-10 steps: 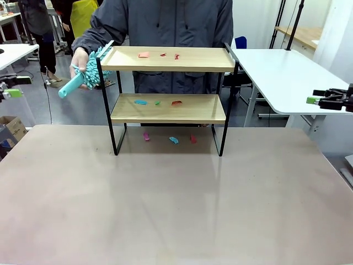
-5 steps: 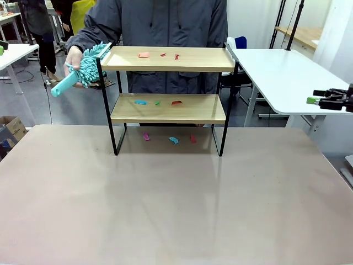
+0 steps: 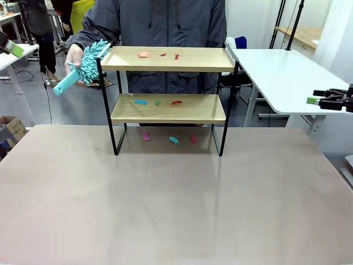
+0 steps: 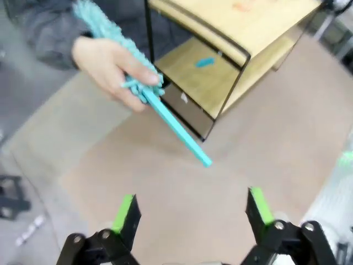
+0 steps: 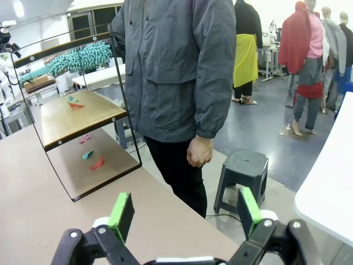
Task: Clean the shelf.
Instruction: Pick up the Duster handed by the human.
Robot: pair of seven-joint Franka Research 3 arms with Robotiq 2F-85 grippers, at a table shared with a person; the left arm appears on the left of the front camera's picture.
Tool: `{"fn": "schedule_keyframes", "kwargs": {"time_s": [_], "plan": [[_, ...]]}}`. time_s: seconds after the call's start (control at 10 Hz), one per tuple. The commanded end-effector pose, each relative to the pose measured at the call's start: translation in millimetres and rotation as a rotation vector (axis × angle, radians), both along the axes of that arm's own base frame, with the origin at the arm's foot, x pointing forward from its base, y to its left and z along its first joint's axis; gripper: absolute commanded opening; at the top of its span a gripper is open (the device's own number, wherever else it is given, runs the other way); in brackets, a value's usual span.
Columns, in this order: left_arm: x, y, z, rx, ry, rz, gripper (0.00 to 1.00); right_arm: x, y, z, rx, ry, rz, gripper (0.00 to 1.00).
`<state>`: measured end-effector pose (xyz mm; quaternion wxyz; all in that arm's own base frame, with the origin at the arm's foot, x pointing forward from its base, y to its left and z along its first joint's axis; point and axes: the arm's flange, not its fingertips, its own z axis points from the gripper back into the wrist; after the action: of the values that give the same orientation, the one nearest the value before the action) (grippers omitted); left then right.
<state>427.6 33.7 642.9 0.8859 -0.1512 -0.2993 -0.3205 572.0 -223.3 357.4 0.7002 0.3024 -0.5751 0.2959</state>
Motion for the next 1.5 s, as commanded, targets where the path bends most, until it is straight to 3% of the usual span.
{"fn": "schedule_keyframes", "kwargs": {"time_s": [0.0,0.2,0.6,1.0,1.4], "plan": [[0,-38,-10,0.057,0.089,0.118,1.00,1,3,3,0.000,-0.005,0.003,1.00],[0,-37,-10,0.059,0.053,0.092,1.00,1,3,3,0.000,-0.005,0.003,1.00],[1,-38,-11,0.054,0.054,0.071,1.00,1,3,3,0.000,-0.005,0.003,1.00],[14,-100,-21,0.182,-0.066,0.234,1.00,1,3,3,0.000,-0.005,0.003,1.00],[33,-113,-55,0.201,-0.063,0.394,1.00,1,3,3,0.000,-0.005,0.003,1.00]]}}
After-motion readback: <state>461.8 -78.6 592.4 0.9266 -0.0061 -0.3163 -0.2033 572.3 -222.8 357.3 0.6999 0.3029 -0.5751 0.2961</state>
